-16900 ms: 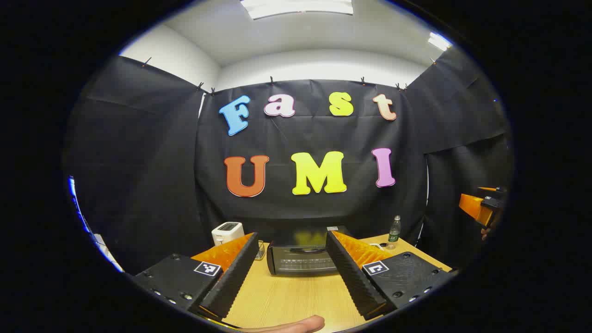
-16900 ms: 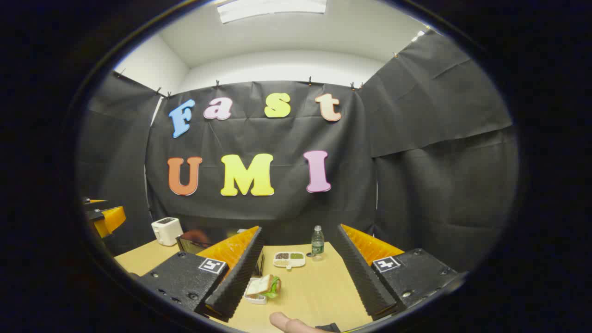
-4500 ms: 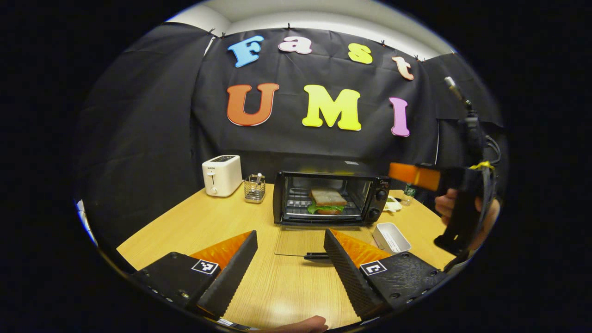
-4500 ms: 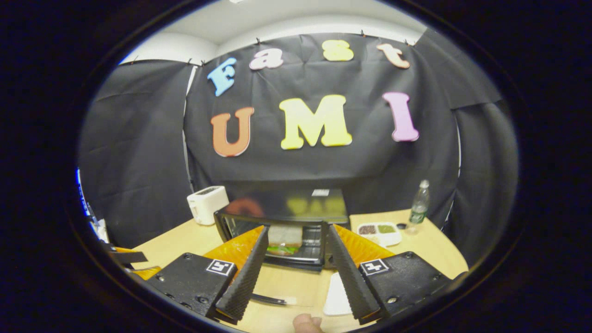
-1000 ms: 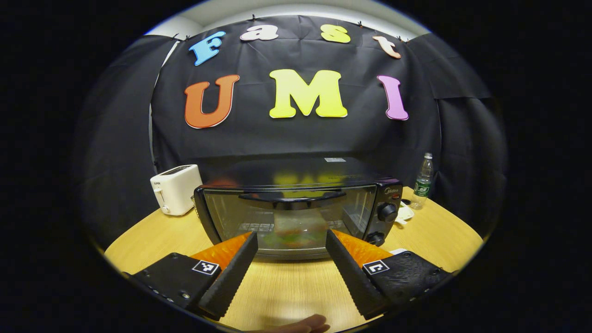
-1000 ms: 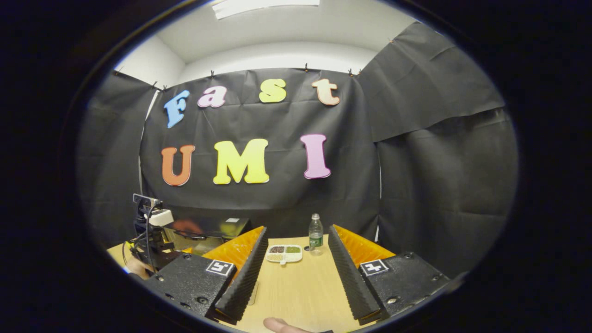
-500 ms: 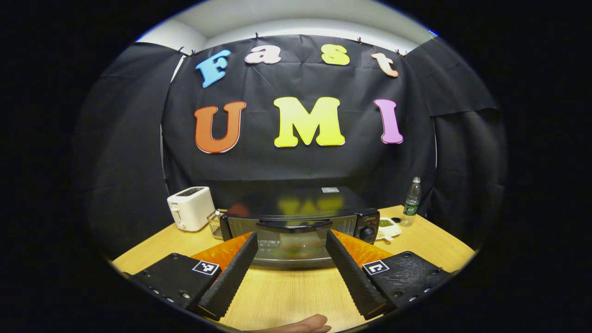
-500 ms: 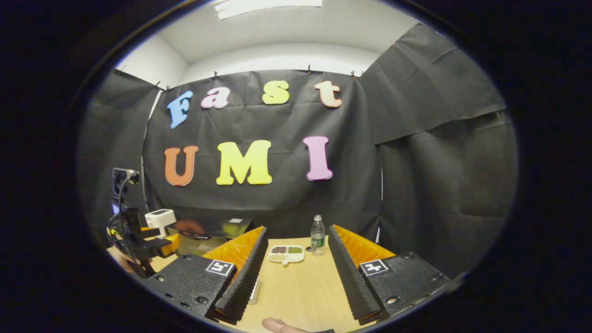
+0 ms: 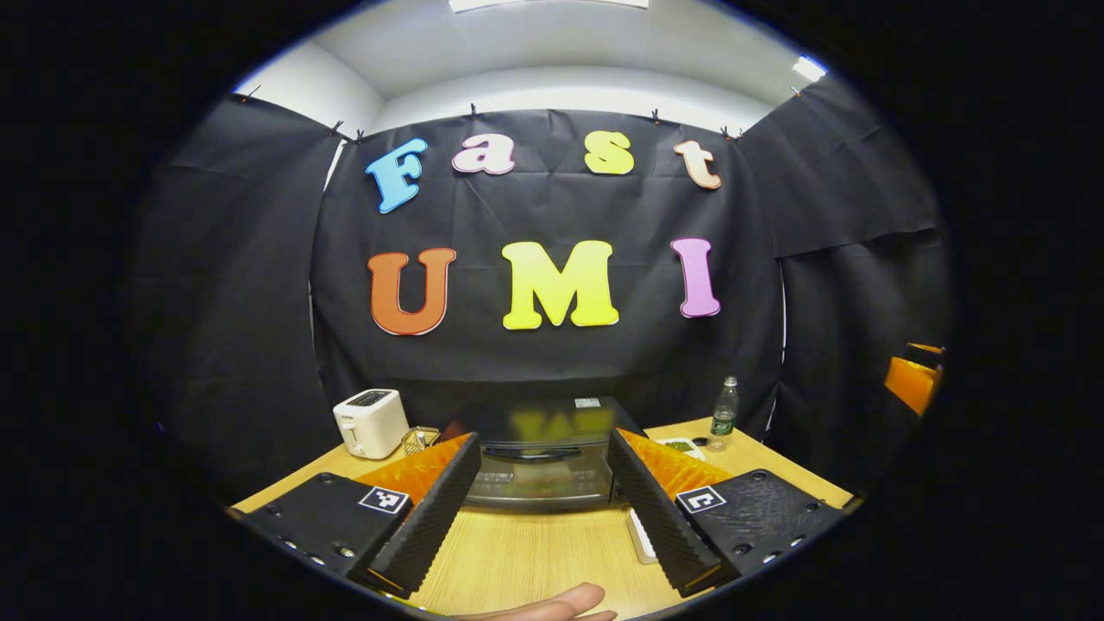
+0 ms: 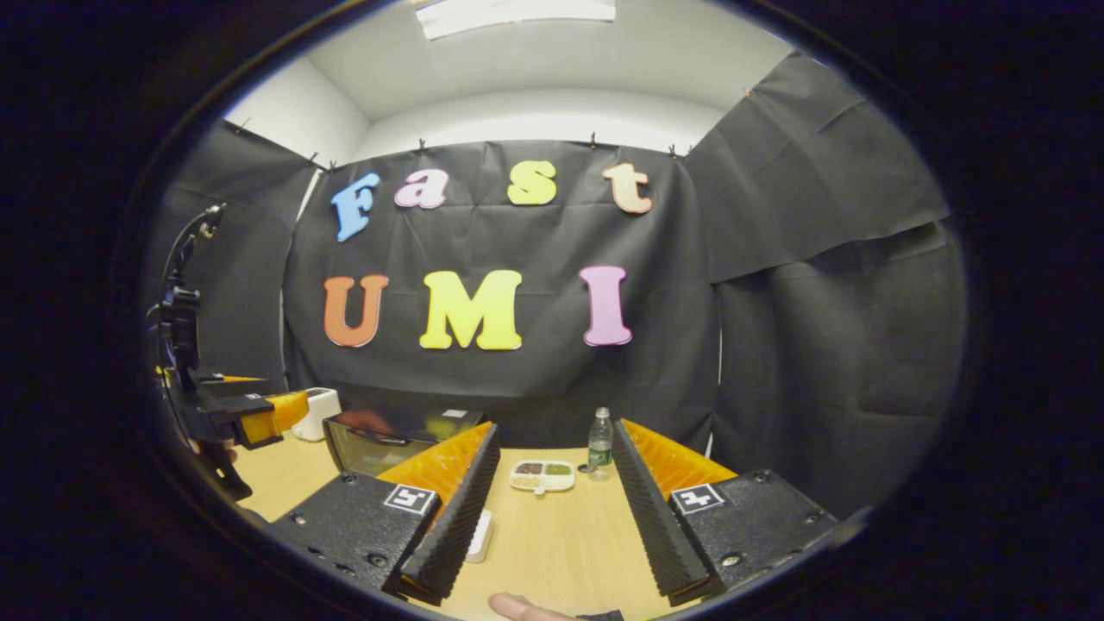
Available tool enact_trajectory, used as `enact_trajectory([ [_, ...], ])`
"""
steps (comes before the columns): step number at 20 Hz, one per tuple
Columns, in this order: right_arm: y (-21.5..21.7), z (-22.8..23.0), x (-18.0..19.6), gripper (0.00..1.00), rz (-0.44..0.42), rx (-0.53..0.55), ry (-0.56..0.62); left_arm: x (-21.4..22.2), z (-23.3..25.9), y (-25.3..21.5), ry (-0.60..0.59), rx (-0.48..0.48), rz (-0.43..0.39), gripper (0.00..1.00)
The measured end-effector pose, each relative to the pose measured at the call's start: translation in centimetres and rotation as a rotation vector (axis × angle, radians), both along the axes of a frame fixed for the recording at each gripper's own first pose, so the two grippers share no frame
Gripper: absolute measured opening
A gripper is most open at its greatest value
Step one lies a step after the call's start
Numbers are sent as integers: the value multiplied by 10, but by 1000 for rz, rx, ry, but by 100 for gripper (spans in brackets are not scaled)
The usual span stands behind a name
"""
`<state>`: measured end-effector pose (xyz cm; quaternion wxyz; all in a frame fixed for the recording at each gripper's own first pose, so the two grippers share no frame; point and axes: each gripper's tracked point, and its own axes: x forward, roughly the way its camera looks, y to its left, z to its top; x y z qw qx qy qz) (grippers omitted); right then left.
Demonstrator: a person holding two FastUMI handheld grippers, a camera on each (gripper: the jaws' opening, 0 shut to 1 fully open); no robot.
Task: Open the electric oven with the left hand, put the food in, and close the electric oven.
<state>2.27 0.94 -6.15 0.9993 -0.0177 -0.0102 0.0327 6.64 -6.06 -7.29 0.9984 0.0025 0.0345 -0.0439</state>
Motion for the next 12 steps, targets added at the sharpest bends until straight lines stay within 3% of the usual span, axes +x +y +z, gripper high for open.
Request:
enact_trajectory([
  [7,10,-5,-24,84,29,-13,-14,-61,6,5,-42,-9,15,96],
  [12,19,-8,-27,85,35,-14,-8,-80,-4,5,-48,13,5,96],
])
